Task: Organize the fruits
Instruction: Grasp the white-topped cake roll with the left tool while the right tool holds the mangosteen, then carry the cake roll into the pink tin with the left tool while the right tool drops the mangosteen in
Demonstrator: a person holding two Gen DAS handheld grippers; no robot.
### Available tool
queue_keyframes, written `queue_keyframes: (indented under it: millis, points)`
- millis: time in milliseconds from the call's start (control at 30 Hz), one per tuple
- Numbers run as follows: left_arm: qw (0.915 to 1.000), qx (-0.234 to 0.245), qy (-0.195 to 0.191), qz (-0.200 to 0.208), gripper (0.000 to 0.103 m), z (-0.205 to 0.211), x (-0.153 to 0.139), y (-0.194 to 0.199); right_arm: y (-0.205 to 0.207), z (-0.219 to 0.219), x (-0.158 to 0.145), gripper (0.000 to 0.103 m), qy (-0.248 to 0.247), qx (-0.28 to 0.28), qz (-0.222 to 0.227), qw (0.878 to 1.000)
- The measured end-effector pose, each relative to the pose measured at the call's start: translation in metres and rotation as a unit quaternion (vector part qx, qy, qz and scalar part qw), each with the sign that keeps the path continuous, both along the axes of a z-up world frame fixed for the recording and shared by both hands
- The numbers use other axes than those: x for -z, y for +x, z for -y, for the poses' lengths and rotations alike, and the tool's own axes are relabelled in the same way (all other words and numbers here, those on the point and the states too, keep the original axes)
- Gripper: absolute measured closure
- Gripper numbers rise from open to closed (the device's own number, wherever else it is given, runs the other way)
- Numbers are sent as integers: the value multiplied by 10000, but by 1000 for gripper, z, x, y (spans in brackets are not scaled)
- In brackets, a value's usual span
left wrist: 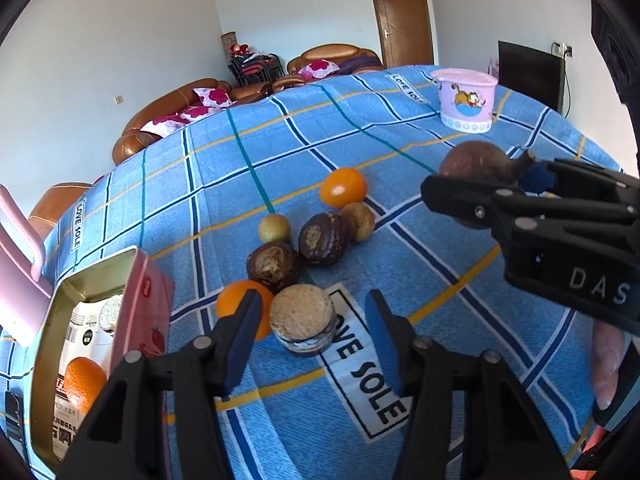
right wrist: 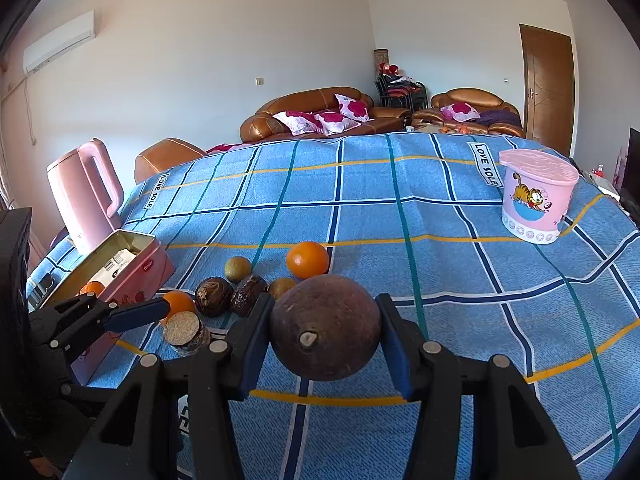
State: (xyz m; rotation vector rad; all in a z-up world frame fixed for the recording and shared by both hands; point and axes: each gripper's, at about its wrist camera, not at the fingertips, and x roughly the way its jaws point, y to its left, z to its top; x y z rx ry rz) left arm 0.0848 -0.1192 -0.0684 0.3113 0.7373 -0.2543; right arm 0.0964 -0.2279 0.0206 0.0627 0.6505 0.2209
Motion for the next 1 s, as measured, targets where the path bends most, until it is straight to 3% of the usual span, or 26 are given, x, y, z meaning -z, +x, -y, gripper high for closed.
queue_keyframes:
  millis: [100,300,600,1000]
  points:
    - [10000,-28,33,56,68,-1,-1,-2,0,0,0,50,-4,-14,-10,10000]
    - [9996,86,-184,218,68,-6,-8,-9,0,-1,0,50,2,-16,-5,10000]
    - [9961,-119,-654,571,68,-24,-21,-17,-2,-1,-2,50,12,-52,61,10000]
    - [9900,-340,-1014,918,68,-42,-30,-25,-15,-5,-8,50,31,-306,432,9986]
